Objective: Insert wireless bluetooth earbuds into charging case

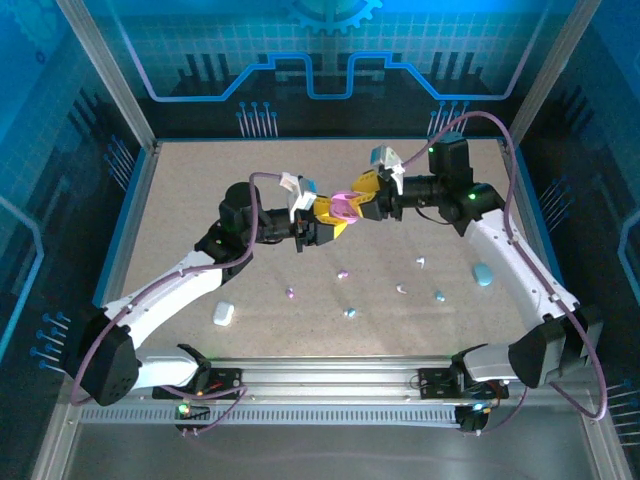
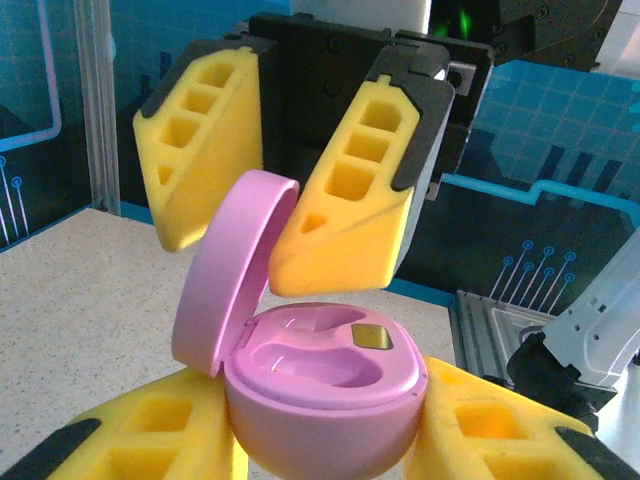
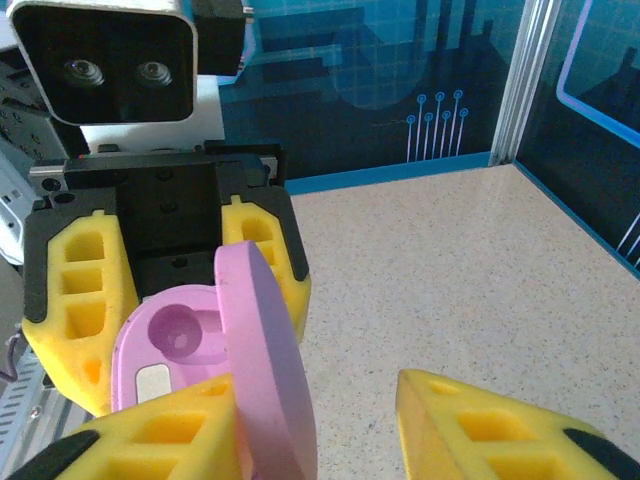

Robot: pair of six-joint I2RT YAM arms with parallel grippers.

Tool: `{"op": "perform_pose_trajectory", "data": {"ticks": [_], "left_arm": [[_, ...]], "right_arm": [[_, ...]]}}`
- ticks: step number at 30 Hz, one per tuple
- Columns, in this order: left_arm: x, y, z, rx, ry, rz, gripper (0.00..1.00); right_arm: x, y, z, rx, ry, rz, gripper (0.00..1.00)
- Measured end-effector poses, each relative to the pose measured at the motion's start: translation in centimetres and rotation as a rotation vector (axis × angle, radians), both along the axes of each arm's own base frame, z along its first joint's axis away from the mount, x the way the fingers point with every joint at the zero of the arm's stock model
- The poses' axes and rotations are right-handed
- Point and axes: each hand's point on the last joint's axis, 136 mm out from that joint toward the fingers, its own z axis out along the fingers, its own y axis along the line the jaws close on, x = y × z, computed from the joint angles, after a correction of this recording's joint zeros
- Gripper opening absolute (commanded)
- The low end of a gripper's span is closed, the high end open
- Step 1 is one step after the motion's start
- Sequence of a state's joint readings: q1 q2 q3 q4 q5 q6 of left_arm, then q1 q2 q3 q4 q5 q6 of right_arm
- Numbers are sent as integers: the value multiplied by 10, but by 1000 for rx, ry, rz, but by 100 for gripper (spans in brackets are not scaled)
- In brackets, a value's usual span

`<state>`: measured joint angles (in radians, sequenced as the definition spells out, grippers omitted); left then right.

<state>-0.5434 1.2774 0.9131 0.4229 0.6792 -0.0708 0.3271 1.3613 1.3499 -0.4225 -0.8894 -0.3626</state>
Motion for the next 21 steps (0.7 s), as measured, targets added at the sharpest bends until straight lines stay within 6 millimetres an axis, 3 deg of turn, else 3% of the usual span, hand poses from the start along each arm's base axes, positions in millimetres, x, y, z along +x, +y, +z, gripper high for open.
{"op": "perform_pose_trajectory", "data": {"ticks": [12, 21], "left_arm": [[-4, -1, -1, 1, 3, -20, 43], [-4, -3, -6, 7, 15, -29, 64]], "right_arm": [[-7, 7, 8, -20, -64, 36, 15], [-5, 10, 3, -57, -81, 15, 10]]}}
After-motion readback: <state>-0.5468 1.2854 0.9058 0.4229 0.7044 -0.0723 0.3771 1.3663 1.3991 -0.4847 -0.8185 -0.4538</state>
